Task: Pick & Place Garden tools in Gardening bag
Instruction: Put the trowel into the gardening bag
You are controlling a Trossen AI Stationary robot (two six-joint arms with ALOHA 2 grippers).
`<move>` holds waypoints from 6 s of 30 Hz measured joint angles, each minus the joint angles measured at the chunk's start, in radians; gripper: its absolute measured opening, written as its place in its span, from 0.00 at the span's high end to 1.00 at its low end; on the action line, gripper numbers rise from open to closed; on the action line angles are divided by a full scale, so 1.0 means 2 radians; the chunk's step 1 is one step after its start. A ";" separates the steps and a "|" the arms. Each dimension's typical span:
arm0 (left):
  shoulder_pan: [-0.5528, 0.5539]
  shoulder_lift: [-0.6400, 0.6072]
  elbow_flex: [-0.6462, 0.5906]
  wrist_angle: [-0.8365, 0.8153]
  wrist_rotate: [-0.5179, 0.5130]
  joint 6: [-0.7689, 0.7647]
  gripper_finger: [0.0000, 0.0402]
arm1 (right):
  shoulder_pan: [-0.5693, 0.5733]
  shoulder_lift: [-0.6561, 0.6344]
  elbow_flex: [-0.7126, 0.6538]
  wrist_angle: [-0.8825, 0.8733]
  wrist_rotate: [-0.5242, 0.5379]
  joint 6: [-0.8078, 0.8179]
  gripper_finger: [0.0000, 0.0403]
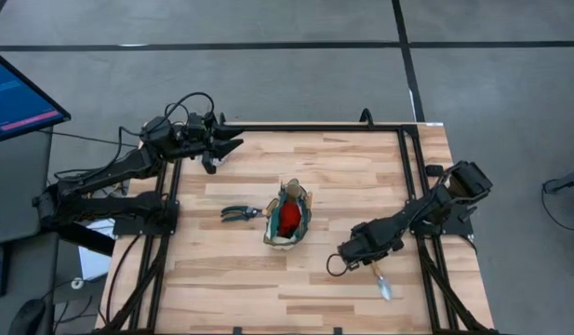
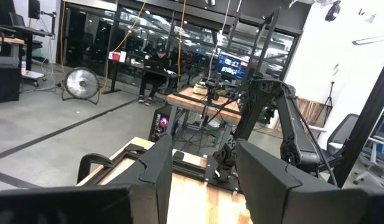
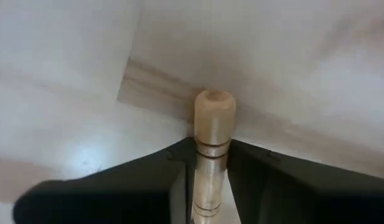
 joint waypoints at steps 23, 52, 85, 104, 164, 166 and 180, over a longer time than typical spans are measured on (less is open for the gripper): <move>0.000 0.000 0.000 0.000 0.018 -0.037 0.67 | 0.015 -0.099 0.066 0.378 0.512 -0.579 0.86; 0.000 0.000 0.000 0.001 0.019 -0.054 0.67 | -0.009 -0.044 0.059 0.598 0.502 -0.760 0.86; 0.000 0.000 0.000 0.005 0.030 -0.052 0.67 | 0.022 0.034 0.123 0.685 0.522 -0.719 0.86; -0.001 0.000 0.000 0.005 0.049 -0.052 0.67 | 0.028 0.070 0.160 0.644 0.633 -0.759 0.86; 0.000 0.002 0.000 0.004 0.055 -0.039 0.67 | -0.036 -0.002 0.056 0.652 0.507 -0.771 0.86; 0.000 0.002 0.000 0.004 0.055 -0.035 0.67 | -0.043 -0.001 0.056 0.654 0.498 -0.770 0.86; 0.000 0.002 0.000 0.004 0.055 -0.022 0.67 | -0.062 0.049 0.057 0.676 0.462 -0.757 0.86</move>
